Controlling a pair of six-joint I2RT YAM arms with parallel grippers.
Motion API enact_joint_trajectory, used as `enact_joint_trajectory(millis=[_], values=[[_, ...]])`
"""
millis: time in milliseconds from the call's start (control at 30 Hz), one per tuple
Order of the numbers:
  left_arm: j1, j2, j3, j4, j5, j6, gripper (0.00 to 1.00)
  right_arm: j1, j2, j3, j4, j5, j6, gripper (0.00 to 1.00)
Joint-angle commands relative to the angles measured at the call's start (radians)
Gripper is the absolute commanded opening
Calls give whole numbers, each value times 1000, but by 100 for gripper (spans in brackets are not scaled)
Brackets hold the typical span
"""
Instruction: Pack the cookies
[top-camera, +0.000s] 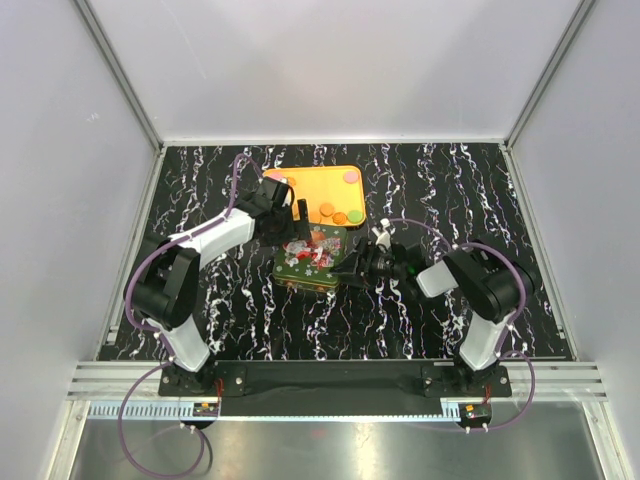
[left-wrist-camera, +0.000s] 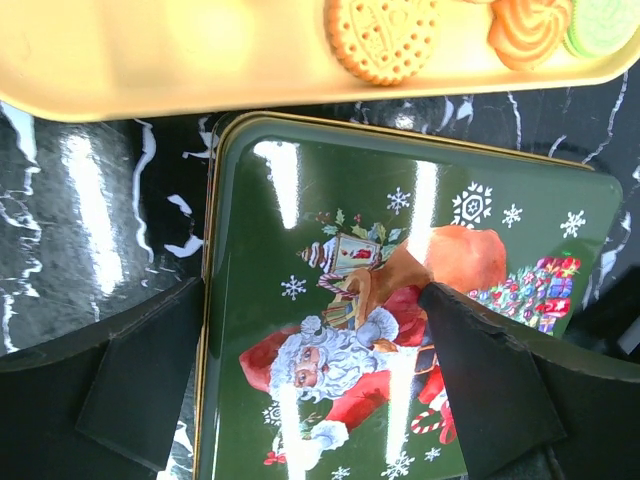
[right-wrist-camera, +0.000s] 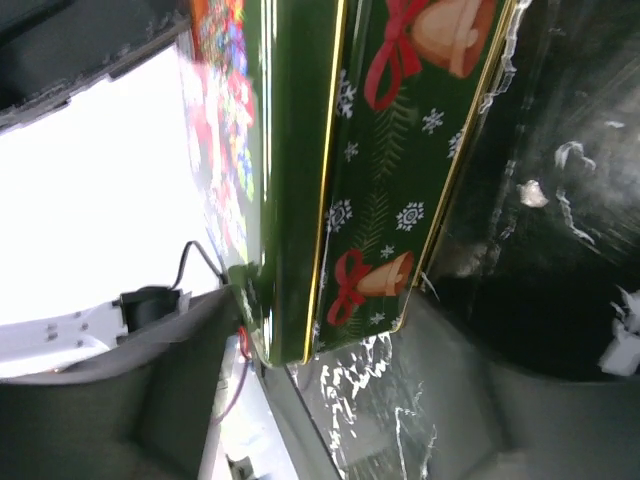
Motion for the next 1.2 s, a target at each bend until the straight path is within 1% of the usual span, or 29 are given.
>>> enact_joint_trajectory(millis=[0, 33, 100, 167, 200, 233, 300, 333, 400, 433, 467, 533, 567, 633, 667, 767, 800, 867, 900, 967, 1000, 1033, 1100, 1133, 1167], values=[[-17, -4, -4, -38, 21, 13, 95, 6, -103, 50, -279, 105, -128, 83], [-17, -4, -3, -46, 15, 16, 95, 0, -145, 77, -305, 117, -141, 88], [-17, 2, 8, -53, 12, 29, 95, -35, -171, 99, -331, 110, -135, 92], [-15, 5, 22, -67, 9, 37, 95, -61, -180, 147, -354, 98, -144, 94], [-15, 9, 25, -70, 7, 42, 95, -75, -177, 171, -409, 105, -158, 95], [-15, 9, 27, -75, 7, 45, 95, -81, -155, 220, -431, 127, -170, 95], [-15, 13, 37, -81, 7, 49, 95, -106, -109, 266, -439, 115, -167, 95], [-15, 15, 37, -84, 8, 51, 95, -113, -55, 297, -419, 101, -152, 94], [-15, 18, 47, -89, 10, 57, 95, -123, 2, 326, -387, 93, -110, 92], [-15, 19, 50, -95, 9, 57, 95, -123, 54, 360, -387, 95, -106, 89], [-15, 21, 53, -95, 10, 60, 95, -124, 76, 374, -387, 98, -98, 84], [-15, 24, 57, -102, 12, 63, 95, -123, 128, 389, -368, 105, -84, 80], [-15, 24, 59, -105, 10, 65, 95, -123, 140, 392, -365, 108, -80, 77], [-15, 27, 63, -107, 12, 69, 95, -123, 163, 388, -365, 121, -87, 77], [-15, 30, 63, -107, 15, 71, 95, -123, 168, 383, -364, 127, -93, 75], [-15, 36, 60, -107, 16, 72, 95, -123, 177, 358, -355, 144, -104, 74], [-15, 38, 57, -104, 19, 71, 95, -123, 188, 349, -349, 145, -103, 69], [-15, 42, 48, -92, 25, 66, 95, -123, 200, 343, -347, 150, -104, 65], [-17, 44, 44, -83, 28, 60, 95, -123, 214, 339, -347, 154, -106, 58], [-18, 42, 28, -70, 33, 53, 95, -123, 228, 337, -350, 157, -107, 51], [-21, 38, 22, -60, 33, 45, 95, -123, 238, 332, -350, 159, -107, 41], [-23, 35, 8, -53, 35, 39, 94, -123, 241, 331, -351, 160, -109, 35], [-26, 16, -13, -26, 38, 16, 94, -123, 248, 320, -347, 167, -109, 27], [-28, 10, -35, -17, 47, 8, 94, -123, 249, 319, -345, 167, -110, 18], [-29, 3, -44, -7, 51, -1, 94, -123, 249, 317, -345, 167, -112, 16]])
